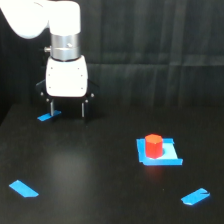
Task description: Pick up the red object from the table
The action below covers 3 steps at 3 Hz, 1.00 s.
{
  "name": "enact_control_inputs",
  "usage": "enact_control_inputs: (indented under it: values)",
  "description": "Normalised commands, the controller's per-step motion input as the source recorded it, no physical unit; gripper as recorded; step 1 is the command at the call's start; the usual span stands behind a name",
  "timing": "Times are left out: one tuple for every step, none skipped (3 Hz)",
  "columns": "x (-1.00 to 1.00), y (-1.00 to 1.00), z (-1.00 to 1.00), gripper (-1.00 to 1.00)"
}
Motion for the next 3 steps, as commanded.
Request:
enact_control_inputs:
  values:
    - [0.96,-0.29,-0.08,1.0]
    - [0.95,-0.21,-0.24,1.0]
    - [0.93,-0.45,-0.08,0.97]
